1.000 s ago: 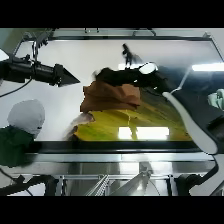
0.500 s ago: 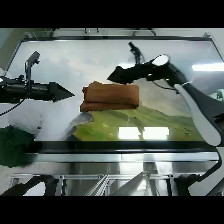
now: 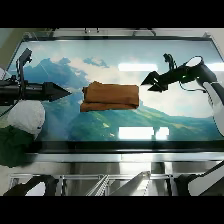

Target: Fold the shirts.

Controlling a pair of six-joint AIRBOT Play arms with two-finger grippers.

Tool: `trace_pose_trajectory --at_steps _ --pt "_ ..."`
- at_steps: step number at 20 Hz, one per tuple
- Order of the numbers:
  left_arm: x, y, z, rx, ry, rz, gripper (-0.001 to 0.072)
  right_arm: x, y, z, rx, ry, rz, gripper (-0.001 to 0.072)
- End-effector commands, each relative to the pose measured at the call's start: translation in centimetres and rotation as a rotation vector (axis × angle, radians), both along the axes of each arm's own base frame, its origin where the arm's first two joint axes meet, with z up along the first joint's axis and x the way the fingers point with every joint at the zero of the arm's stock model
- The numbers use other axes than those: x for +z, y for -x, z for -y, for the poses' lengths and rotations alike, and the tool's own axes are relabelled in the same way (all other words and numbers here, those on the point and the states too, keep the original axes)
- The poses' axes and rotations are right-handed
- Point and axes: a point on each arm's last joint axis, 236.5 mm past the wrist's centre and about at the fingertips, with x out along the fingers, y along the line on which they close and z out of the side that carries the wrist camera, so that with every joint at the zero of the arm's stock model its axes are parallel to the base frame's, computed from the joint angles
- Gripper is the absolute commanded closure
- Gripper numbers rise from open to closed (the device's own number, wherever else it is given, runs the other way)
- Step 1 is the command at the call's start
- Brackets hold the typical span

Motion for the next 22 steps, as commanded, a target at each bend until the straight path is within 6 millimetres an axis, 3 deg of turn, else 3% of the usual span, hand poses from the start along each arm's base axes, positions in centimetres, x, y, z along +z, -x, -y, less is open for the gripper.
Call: trace_pose_trajectory --at_steps 1,5,10,11,12,14,15,17,19,21,22 --pt "0.1 -0.2 -0.1 0.016 0.002 -0.003 0.0690 -4.0 1.1 -0.4 -0.004 -0.003 -0.112 0.0067" --pt "0.1 -0.1 0.0 0.026 0.011 -0.024 0.0690 -5.7 2.0 -4.7 0.020 -0.087 -0.173 0.0068" --pt "0.1 -0.1 0.0 0.026 0.011 -0.024 0.0690 -5.6 2.8 -10.4 0.059 -0.153 -0.169 0.0076" --pt "0.1 0.0 0.0 0.024 0.011 -0.025 0.0690 -5.3 2.7 -11.3 0.058 -0.165 -0.159 0.0198" --pt "0.1 0.1 0.0 0.019 0.012 -0.029 0.0690 -4.7 2.5 -12.3 0.068 -0.194 -0.134 0.0506" --pt "0.1 0.5 0.2 0.004 0.014 -0.039 0.0690 -3.2 2.1 -13.5 0.055 -0.266 -0.122 0.0691" --pt "0.1 0.7 0.2 -0.003 0.015 -0.043 0.0690 -2.4 2.0 -13.7 0.053 -0.280 -0.115 0.0691" --pt "0.0 1.3 0.4 -0.023 0.018 -0.056 0.0690 0.2 1.7 -13.4 0.060 -0.289 -0.069 0.0691" --pt "0.0 1.6 0.5 -0.035 0.019 -0.064 0.0690 5.1 0.2 -11.5 0.029 -0.302 0.029 0.0692" --pt "0.0 1.7 0.5 -0.040 0.020 -0.067 0.0690 11.6 -3.1 -6.5 -0.094 -0.317 0.155 0.0692" --pt "0.0 1.7 0.5 -0.040 0.020 -0.067 0.0690 15.1 -5.2 -2.4 -0.197 -0.318 0.215 0.0692"
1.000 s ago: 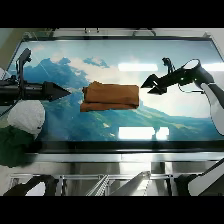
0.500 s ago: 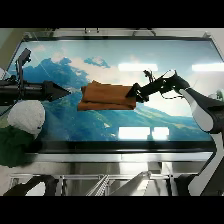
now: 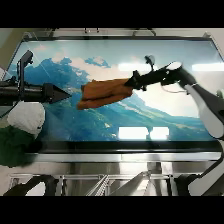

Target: Fold the shirts.

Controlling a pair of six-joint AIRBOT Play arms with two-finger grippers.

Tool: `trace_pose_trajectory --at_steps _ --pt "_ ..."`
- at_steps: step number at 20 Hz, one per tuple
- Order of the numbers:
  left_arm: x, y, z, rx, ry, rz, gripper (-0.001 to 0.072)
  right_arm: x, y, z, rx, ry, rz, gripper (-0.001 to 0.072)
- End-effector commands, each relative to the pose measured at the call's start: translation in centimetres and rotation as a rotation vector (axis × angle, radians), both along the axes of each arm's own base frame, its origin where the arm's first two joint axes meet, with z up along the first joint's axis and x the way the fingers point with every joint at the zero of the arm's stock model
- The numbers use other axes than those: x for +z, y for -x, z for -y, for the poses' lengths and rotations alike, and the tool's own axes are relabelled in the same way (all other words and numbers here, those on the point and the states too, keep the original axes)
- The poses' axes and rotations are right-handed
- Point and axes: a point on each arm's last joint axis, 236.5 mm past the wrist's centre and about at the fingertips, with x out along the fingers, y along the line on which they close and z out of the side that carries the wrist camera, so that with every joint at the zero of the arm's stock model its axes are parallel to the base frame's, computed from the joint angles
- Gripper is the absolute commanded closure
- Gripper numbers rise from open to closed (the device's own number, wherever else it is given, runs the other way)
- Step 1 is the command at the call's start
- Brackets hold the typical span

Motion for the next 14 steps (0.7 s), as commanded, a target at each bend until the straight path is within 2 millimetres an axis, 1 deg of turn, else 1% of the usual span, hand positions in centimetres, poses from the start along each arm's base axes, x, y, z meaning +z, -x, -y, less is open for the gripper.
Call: trace_pose_trajectory --at_steps 1,2,3,4,5,6,7,8,9,10,11,13,14 --pt "0.0 0.4 0.1 -0.015 0.000 -0.006 0.0690 10.6 -5.1 11.0 -0.303 -0.024 0.130 0.0692" --pt "0.0 0.4 0.1 -0.017 -0.001 -0.004 0.0690 12.7 -6.1 15.7 -0.410 -0.002 0.141 0.0692" --pt "0.0 0.4 0.1 -0.020 -0.003 0.001 0.0690 14.1 -6.5 20.5 -0.509 0.033 0.140 0.0692" --pt "-0.1 0.4 0.1 -0.021 -0.004 0.002 0.0690 14.9 -6.3 25.6 -0.606 0.082 0.129 0.0692" --pt "-0.1 0.4 0.1 -0.021 -0.005 0.002 0.0690 15.1 -5.4 29.9 -0.685 0.130 0.093 0.0692" --pt "-0.1 0.4 0.1 -0.021 -0.005 0.002 0.0690 14.6 -3.8 34.3 -0.753 0.186 0.039 0.0691" --pt "-0.1 0.4 0.1 -0.020 -0.005 0.002 0.0690 13.8 -1.8 37.8 -0.802 0.237 -0.020 0.0692" --pt "-0.1 0.3 0.1 -0.019 -0.005 0.003 0.0690 12.7 0.6 41.3 -0.852 0.285 -0.088 0.0692" --pt "-0.1 0.4 0.1 -0.020 -0.004 0.002 0.0690 11.8 3.0 44.2 -0.892 0.336 -0.145 0.0692" --pt "-0.1 0.3 0.1 -0.020 -0.004 0.002 0.0690 10.9 5.7 47.1 -0.942 0.391 -0.211 0.0692" --pt "-0.1 0.3 0.1 -0.020 -0.004 0.001 0.0690 10.4 8.1 49.7 -0.992 0.448 -0.258 0.0692" --pt "-0.2 0.3 0.1 -0.018 -0.004 -0.001 0.0690 9.8 13.1 54.1 -1.081 0.582 -0.345 0.0692" --pt "-0.3 0.3 0.1 -0.016 -0.003 -0.002 0.0690 9.7 15.6 56.0 -1.119 0.654 -0.388 0.0692"
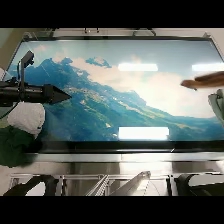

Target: Fold the shirts.

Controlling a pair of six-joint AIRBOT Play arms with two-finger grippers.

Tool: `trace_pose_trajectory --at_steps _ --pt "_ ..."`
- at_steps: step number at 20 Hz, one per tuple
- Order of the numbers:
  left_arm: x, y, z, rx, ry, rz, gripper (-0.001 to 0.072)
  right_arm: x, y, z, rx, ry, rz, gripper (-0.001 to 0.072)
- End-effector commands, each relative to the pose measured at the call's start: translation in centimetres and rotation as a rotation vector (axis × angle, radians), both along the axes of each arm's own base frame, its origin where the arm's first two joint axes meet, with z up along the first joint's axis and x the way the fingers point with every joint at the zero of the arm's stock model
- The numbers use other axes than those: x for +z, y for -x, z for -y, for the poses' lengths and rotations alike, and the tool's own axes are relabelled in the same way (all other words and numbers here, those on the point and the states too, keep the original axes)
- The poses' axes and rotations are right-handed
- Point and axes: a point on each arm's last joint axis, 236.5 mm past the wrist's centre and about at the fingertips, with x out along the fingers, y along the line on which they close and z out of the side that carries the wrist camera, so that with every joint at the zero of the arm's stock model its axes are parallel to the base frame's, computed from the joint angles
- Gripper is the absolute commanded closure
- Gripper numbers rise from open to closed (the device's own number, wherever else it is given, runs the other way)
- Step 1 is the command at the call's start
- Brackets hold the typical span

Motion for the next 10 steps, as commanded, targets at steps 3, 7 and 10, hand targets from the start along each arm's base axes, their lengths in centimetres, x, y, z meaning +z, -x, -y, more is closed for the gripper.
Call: trace_pose_trajectory --at_steps 3,7,10 --pt "-2.0 0.4 0.0 0.021 0.004 -0.046 0.0690 -1.6 14.6 10.2 -0.249 0.219 -0.390 0.0692" --pt "-5.6 2.3 0.2 0.032 0.014 -0.143 0.0690 -2.6 18.1 10.1 -0.218 0.225 -0.530 0.0692" --pt "-6.2 2.9 0.3 0.021 0.018 -0.160 0.0690 -3.1 21.1 9.3 -0.223 0.193 -0.663 0.0692"
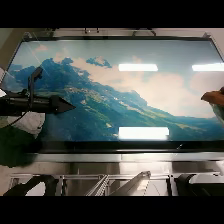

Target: Fold the shirts.

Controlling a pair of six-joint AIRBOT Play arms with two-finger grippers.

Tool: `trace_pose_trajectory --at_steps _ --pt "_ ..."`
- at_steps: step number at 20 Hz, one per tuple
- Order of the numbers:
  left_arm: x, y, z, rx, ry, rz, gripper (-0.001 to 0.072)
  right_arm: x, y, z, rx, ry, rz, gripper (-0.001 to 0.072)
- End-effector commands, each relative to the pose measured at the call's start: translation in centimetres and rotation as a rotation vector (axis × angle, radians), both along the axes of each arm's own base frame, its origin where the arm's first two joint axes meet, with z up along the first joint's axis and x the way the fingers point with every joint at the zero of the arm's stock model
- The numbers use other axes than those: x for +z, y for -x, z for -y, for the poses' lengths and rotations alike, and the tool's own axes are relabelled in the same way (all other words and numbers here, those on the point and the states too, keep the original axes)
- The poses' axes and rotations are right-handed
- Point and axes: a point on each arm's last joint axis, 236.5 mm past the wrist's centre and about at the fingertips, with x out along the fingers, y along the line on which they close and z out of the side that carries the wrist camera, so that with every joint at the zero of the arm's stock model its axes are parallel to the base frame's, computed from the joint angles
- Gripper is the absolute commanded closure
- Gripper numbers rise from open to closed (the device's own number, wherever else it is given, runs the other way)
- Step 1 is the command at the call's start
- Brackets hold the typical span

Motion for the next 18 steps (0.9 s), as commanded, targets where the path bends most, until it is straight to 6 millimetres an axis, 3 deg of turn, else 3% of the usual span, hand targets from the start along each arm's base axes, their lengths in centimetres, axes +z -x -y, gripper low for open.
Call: trace_pose_trajectory --at_steps 1,4,6,10,12,13,14,15,18 --pt "-0.9 0.6 0.1 -0.008 0.002 -0.014 0.0690 -0.6 4.9 -0.1 -0.049 -0.018 -0.193 0.0691" --pt "-0.2 0.0 0.0 -0.010 -0.003 0.015 0.0690 -2.2 5.5 -1.1 -0.038 -0.067 -0.230 0.0691" --pt "0.6 -0.2 0.1 -0.022 -0.002 0.031 0.0691 -4.4 6.5 -2.0 -0.035 -0.126 -0.286 0.0691" --pt "1.8 -0.7 0.0 -0.032 -0.005 0.064 0.0690 -9.5 10.3 -4.6 -0.035 -0.259 -0.471 0.0691" --pt "1.8 -0.7 0.0 -0.032 -0.006 0.064 0.0690 -11.0 12.5 -4.8 -0.041 -0.276 -0.578 0.0663" --pt "1.8 -0.7 0.0 -0.031 -0.006 0.064 0.0690 -11.6 12.8 -5.1 -0.040 -0.294 -0.595 0.0427" --pt "1.8 -0.7 0.0 -0.032 -0.005 0.064 0.0690 -11.9 12.9 -5.2 -0.038 -0.306 -0.603 0.0135" --pt "1.8 -0.7 0.0 -0.032 -0.005 0.064 0.0690 -12.0 12.8 -5.2 -0.037 -0.309 -0.602 0.0048" --pt "1.9 -0.7 0.0 -0.031 -0.005 0.066 0.0690 -11.6 12.0 -5.1 -0.034 -0.304 -0.572 0.0049"
